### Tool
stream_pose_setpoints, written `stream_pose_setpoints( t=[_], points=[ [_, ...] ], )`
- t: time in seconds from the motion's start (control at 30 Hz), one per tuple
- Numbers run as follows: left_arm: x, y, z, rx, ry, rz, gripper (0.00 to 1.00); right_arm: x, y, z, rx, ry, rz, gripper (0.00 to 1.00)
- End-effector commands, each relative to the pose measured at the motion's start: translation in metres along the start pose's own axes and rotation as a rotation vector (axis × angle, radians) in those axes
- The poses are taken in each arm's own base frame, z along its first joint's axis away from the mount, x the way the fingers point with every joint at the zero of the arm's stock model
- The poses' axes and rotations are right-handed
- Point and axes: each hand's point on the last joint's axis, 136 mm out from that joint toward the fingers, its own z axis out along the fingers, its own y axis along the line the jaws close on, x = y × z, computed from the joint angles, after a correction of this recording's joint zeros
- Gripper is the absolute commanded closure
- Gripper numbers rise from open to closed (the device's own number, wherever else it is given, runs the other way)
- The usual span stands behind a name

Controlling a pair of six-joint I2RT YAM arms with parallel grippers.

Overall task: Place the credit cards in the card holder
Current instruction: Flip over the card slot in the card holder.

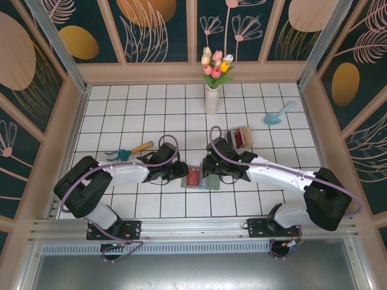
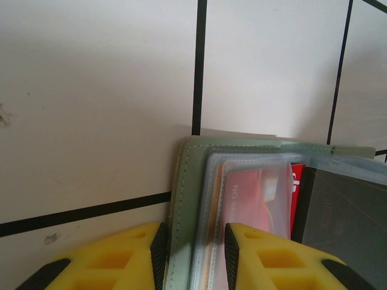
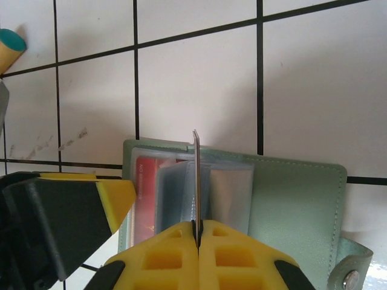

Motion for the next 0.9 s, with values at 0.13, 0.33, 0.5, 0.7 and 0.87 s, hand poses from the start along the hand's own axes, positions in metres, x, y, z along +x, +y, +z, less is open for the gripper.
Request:
stream_pose_setpoints(
  t=[0.13,0.33,0.5,0.7,0.87],
  points=[
    [0.004,0.001,0.003,-0.009,0.01,0.012,0.69,-0.004,-0.002,-0.005,0.026,-0.021,-0.008,0.95],
    [0.004,0.001,0.003,-0.007,0.006,0.011,0.74,-0.005,0.032,-0.002,-0.149,-0.012,-0.017,0.95],
    [0.003,0.0,0.002,0.0,0.0,0.005,0.78,0.0,0.033,0.012,-0.045,0.034,-0.067,0.95],
    [0.003,0.003,0.001,-0.015,-0.005,0.008,0.8,-0.005,0.014,0.01,0.087,0.001,-0.079,0.95],
    [0.003,0.005,0.001,-0.019,-0.008,0.007,0.82,-0.008,-0.034,-0.005,0.261,-0.034,-0.046,0.95]
  ],
)
